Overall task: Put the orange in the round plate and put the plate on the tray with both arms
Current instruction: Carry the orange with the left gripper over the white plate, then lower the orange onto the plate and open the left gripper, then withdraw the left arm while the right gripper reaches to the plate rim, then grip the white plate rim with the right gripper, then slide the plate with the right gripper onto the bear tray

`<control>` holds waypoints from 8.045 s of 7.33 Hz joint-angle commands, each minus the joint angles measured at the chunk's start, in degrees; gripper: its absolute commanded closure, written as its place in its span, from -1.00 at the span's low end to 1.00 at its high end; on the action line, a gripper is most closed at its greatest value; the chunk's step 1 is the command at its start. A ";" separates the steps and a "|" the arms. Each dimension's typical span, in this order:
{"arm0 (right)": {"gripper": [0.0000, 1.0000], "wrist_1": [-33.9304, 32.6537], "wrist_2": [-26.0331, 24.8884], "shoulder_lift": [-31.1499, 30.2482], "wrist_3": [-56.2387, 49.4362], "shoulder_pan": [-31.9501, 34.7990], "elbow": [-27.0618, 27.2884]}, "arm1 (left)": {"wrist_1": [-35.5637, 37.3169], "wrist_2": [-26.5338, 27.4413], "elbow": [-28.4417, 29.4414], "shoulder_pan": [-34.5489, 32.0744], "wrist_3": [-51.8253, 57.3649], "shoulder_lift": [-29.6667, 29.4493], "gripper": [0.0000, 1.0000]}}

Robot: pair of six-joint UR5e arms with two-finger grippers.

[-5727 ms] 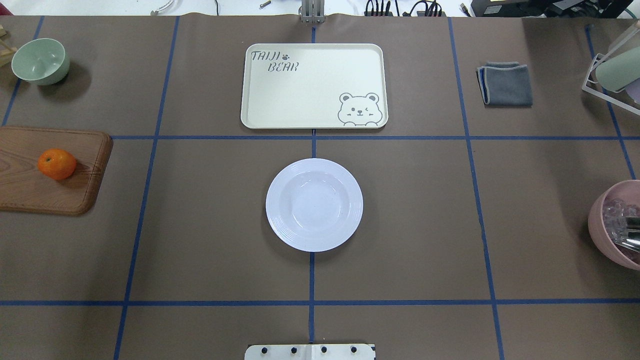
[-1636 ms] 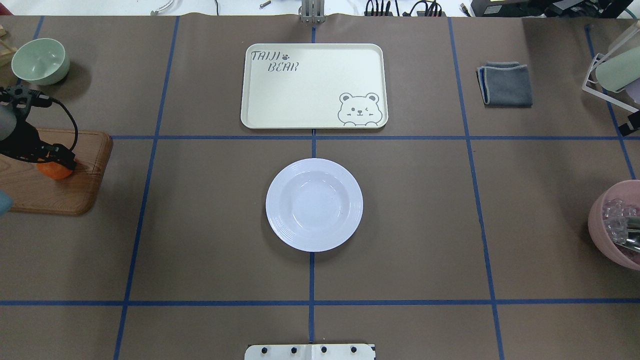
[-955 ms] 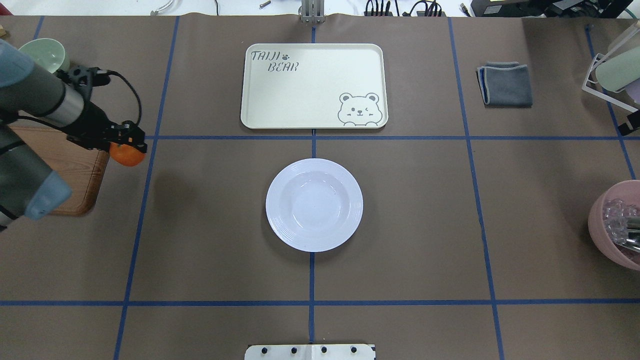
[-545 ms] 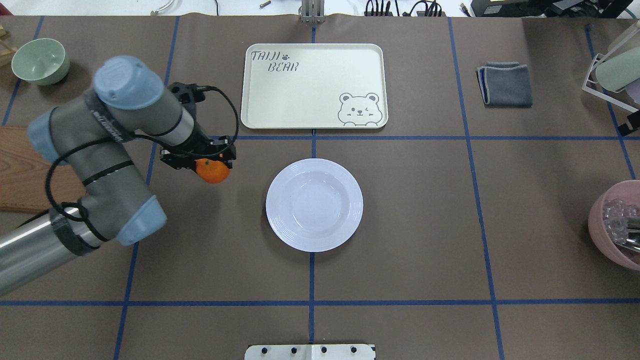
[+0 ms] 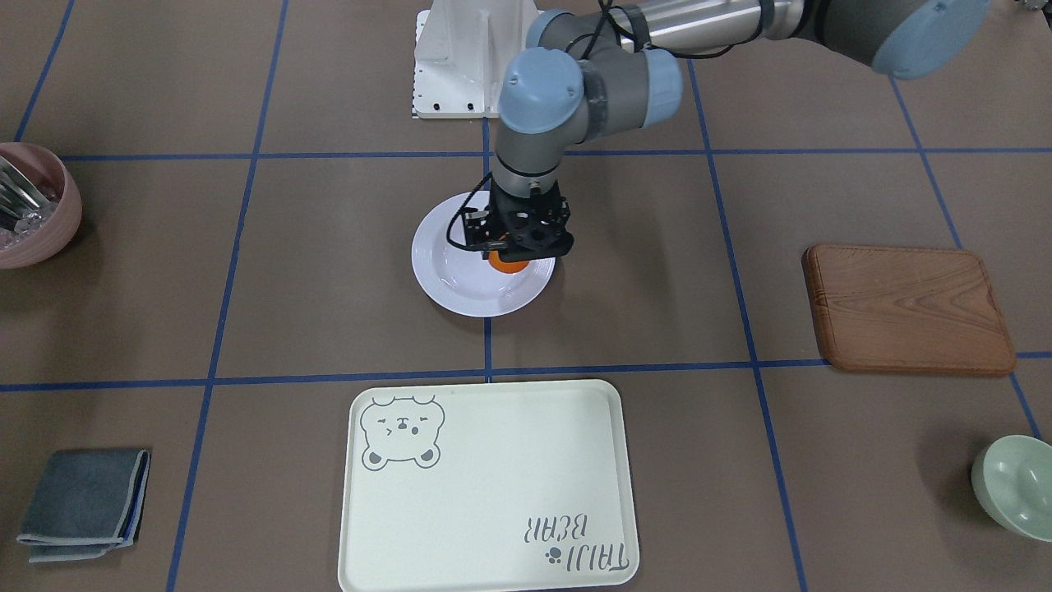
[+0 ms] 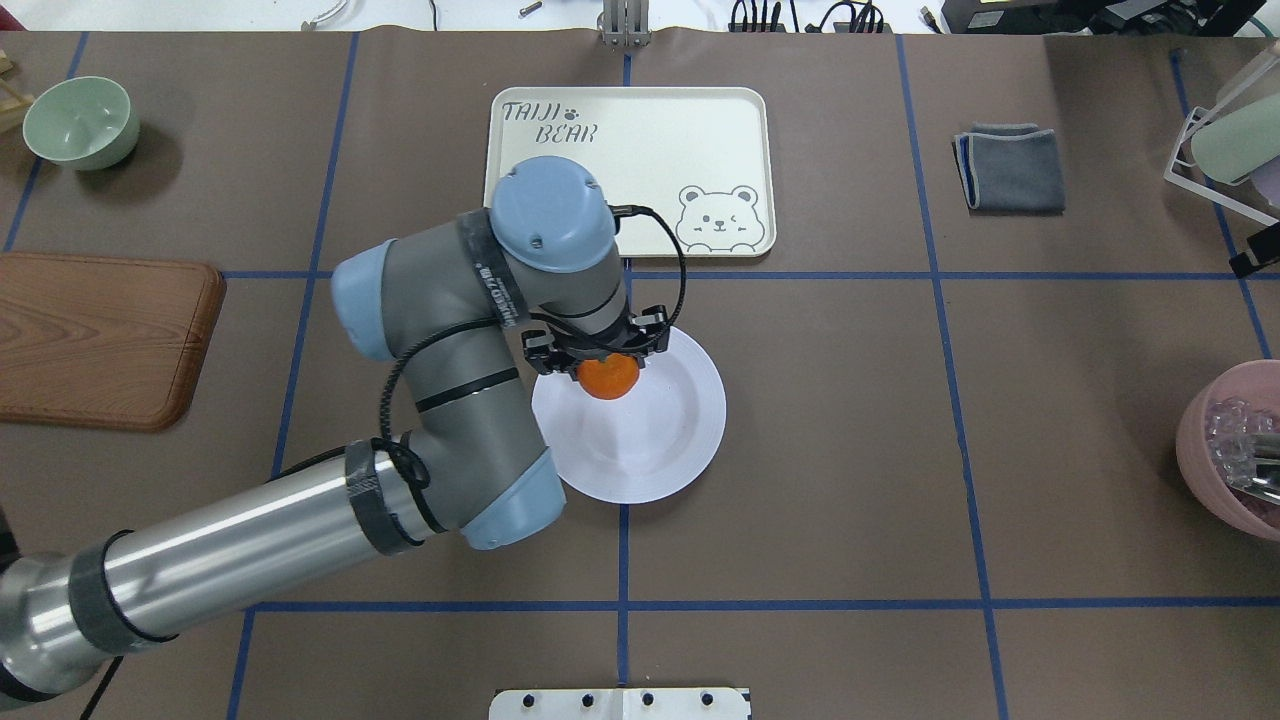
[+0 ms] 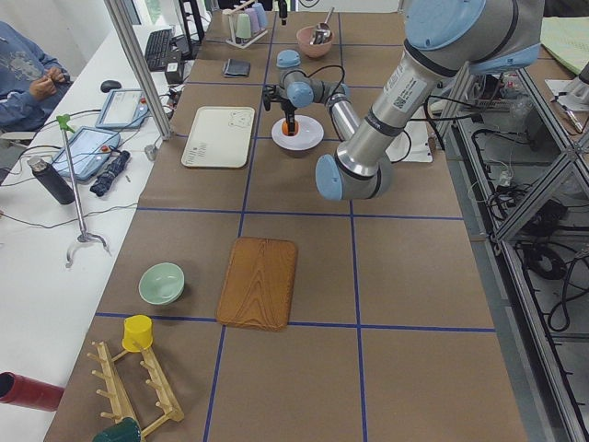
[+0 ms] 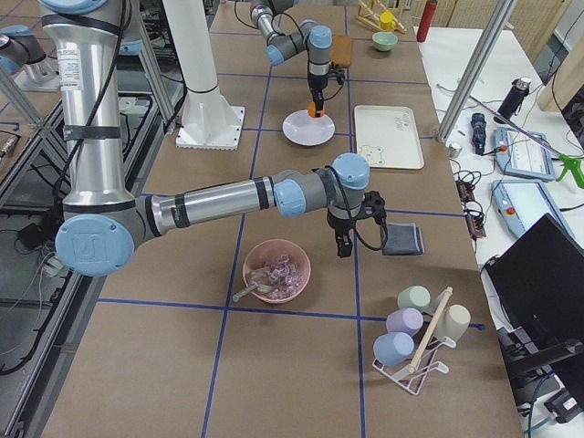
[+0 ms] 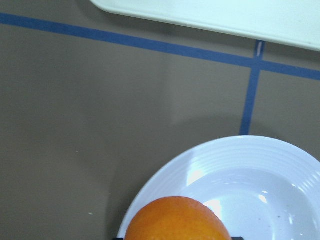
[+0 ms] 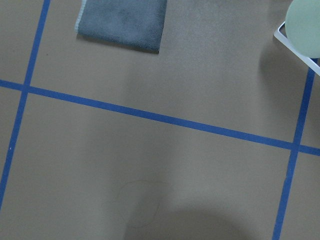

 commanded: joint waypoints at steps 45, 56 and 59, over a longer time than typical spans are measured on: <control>0.93 73.48 -53.38 21.22 103.27 -57.09 -15.48 | -1.74 -15.27 -20.74 -31.28 43.29 36.43 -0.94; 0.95 58.19 -58.12 44.41 121.36 -41.44 -41.48 | -2.09 -14.66 -25.30 -33.39 44.16 39.93 -0.94; 0.73 57.48 -59.09 46.27 121.38 -42.23 -46.13 | -2.09 -14.57 -25.40 -33.39 44.25 40.03 -0.94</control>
